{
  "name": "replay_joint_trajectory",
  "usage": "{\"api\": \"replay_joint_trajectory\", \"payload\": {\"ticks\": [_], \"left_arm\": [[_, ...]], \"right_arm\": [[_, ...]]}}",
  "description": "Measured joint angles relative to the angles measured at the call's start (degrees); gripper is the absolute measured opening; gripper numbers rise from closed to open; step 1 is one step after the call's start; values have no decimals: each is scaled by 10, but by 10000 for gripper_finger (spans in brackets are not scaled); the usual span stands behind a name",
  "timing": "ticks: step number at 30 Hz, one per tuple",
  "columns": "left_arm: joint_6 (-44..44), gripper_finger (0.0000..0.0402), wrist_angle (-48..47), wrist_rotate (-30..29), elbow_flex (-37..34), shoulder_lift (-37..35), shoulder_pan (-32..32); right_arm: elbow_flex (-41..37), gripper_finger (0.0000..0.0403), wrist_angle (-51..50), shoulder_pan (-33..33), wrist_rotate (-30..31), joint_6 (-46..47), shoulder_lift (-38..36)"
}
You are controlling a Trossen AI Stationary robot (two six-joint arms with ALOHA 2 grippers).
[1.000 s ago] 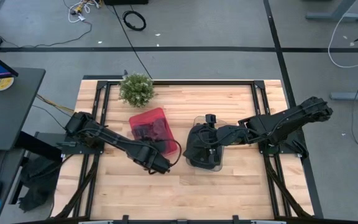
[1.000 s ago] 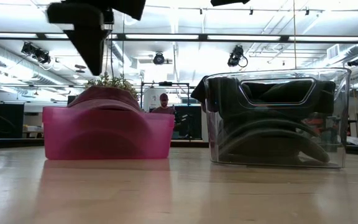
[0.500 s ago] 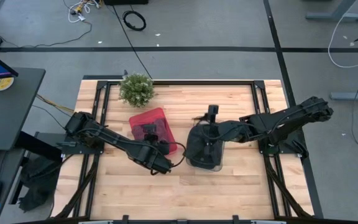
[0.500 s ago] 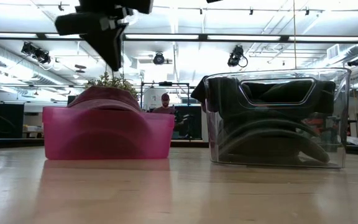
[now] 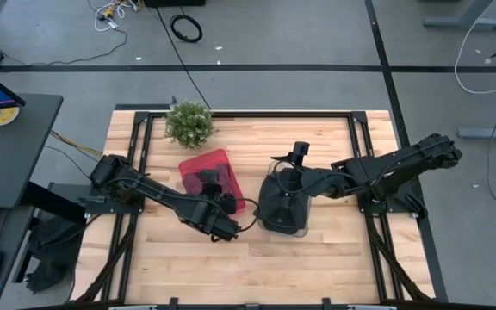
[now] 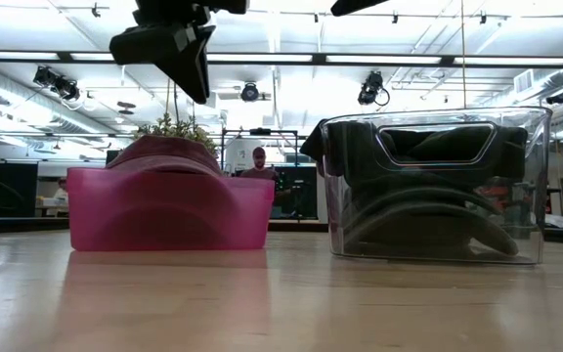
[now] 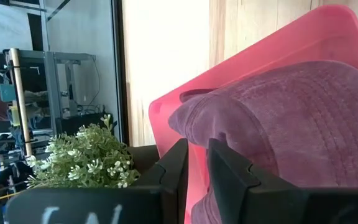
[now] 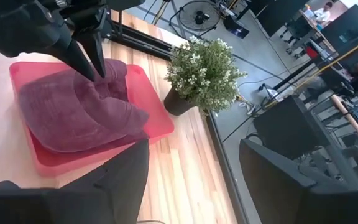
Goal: Pick & Place hat
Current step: Return to home position
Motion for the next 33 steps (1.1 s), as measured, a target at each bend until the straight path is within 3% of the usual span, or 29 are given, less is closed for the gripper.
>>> {"api": "replay_joint_trajectory", "payload": {"ticks": [4, 13, 20, 26, 33], "left_arm": [[-6, 67, 0, 0, 0, 0, 0], [-11, 67, 13, 13, 0, -8, 6], [3, 67, 66, 21, 0, -43, 6], [40, 67, 123, 64, 0, -67, 6], [51, 67, 144, 76, 0, -74, 8]], "right_arm": [[0, 252, 0, 0, -2, 6, 0], [0, 252, 39, 0, -83, -3, 0], [0, 252, 45, -3, -96, -7, -1], [0, 252, 49, -18, -175, 3, -13], [-10, 252, 50, -15, -181, 8, -37]]}}
